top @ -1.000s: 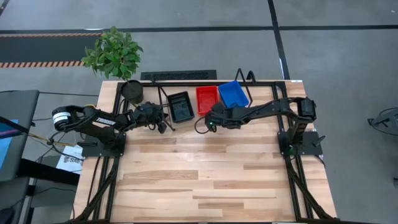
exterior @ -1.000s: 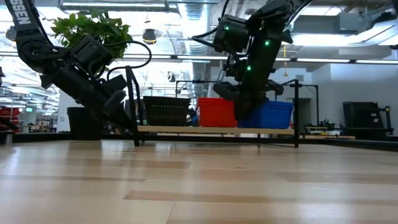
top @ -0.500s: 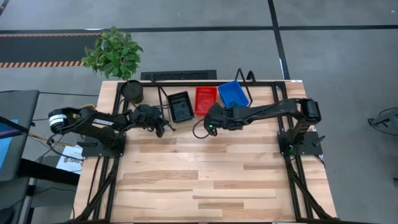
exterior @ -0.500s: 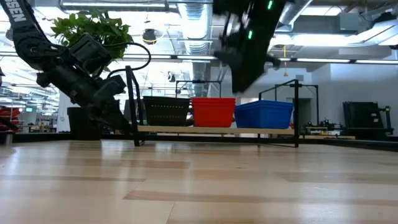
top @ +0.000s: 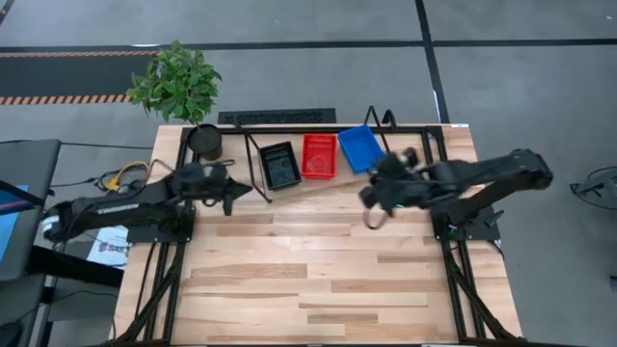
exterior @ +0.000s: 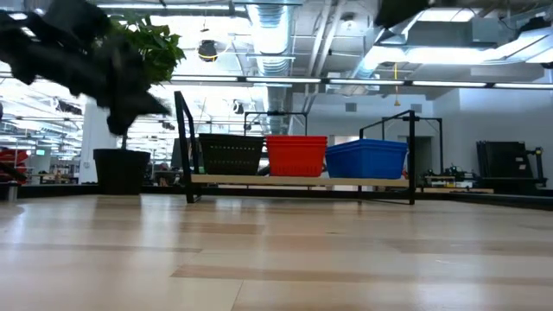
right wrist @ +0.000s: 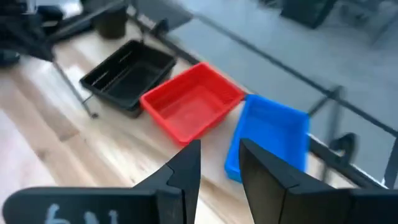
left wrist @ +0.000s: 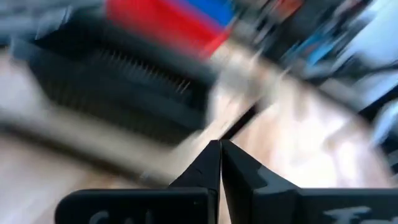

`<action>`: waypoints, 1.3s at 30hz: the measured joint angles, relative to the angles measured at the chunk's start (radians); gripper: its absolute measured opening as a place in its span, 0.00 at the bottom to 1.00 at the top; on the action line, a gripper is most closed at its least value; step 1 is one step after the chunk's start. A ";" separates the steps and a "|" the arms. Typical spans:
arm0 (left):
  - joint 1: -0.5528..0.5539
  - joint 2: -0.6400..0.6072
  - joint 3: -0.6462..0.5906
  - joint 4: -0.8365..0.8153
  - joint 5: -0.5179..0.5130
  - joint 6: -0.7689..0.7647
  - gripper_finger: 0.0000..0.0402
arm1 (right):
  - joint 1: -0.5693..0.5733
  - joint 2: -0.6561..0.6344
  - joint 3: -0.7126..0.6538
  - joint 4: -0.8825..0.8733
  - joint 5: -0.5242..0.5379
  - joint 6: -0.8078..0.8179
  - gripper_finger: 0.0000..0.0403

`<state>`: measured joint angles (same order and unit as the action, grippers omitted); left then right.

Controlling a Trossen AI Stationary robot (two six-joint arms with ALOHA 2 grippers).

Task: Stack baskets on shelf by color
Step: Return to Home Position

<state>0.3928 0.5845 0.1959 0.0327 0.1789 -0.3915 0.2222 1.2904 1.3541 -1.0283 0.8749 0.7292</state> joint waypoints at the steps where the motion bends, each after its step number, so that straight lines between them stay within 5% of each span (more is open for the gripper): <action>1: -0.007 -0.059 0.000 0.004 0.006 -0.011 0.00 | 0.031 -0.034 -0.019 -0.023 0.050 0.036 0.33; 6: -0.046 -0.359 0.000 0.106 0.017 -0.012 0.00 | 0.203 -0.213 -0.182 -0.068 0.271 0.245 0.33; 11: -0.066 -0.588 0.002 0.070 -0.127 0.060 0.00 | 0.330 -0.349 -0.382 -0.047 0.313 0.354 0.33; 15: -0.066 -0.541 0.020 -0.035 -0.364 0.053 0.00 | 0.401 -0.410 -0.514 0.057 0.341 0.373 0.33; 21: -0.123 -0.415 0.016 -0.023 -0.385 0.015 0.00 | 0.467 -0.458 -0.660 0.213 0.381 0.340 0.30; 30: -0.293 -0.291 0.016 0.046 -0.537 0.060 0.00 | 0.565 -0.580 -0.726 0.174 0.561 0.347 0.19; 34: -0.331 -0.281 0.016 0.085 -0.515 0.098 0.00 | 0.600 -0.706 -0.688 0.163 0.571 0.210 0.15; 39: -0.354 -0.291 0.016 0.169 -0.336 0.207 0.00 | 0.675 -0.909 -0.675 0.156 0.569 0.087 0.08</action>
<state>0.0389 0.2932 0.2115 0.2018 -0.1566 -0.1846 0.8971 0.3811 0.6786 -0.8726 1.4442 0.8165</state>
